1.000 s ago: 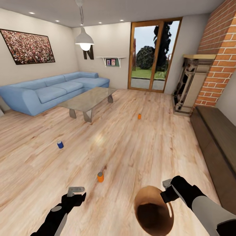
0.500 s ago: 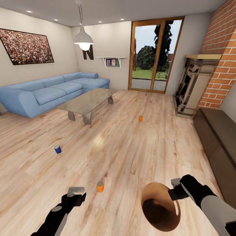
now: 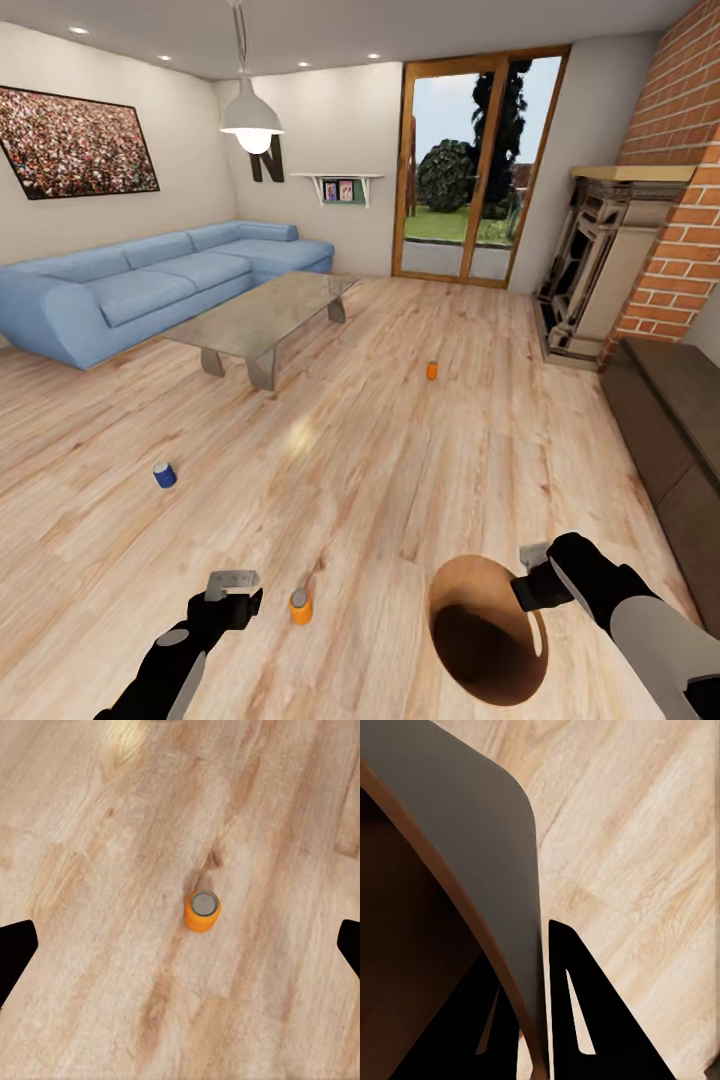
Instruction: Put the three can of soda from the living room inside the tash can in the kitchen.
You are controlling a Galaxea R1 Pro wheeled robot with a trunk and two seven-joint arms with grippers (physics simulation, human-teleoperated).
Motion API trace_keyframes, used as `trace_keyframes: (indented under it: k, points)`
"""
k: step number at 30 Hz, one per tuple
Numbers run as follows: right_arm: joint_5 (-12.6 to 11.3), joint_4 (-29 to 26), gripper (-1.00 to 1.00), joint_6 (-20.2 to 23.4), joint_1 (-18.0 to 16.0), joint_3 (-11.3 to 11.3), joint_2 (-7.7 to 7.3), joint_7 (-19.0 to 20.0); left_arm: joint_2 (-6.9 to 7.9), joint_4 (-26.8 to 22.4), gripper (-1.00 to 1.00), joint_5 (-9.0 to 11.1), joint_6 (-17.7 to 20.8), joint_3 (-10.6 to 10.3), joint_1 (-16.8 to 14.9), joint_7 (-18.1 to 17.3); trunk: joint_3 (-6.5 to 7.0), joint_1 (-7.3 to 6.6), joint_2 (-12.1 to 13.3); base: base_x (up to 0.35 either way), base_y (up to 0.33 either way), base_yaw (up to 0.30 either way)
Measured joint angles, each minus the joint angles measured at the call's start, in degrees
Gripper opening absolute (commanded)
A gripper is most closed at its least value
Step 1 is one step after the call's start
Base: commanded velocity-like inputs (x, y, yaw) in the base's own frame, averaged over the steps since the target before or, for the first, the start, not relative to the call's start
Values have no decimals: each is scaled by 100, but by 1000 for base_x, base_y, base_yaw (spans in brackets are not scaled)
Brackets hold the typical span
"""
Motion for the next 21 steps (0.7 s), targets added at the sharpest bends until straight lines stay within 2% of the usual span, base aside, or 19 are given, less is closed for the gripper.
trace_keyframes:
  k: [16,19,21]
  points:
    - [-5,0,-100,1,0,0,9,-31,-19,16,100,-12,69,-43,-4,22,0,0,0,323,0,0]
    - [0,0,-100,0,0,5,10,-32,-18,17,100,-16,228,-39,-18,22,0,0,0,323,0,0]
    - [7,0,-100,-1,0,12,13,-36,-21,1,100,-14,590,-33,-68,25,0,0,0,323,0,0]
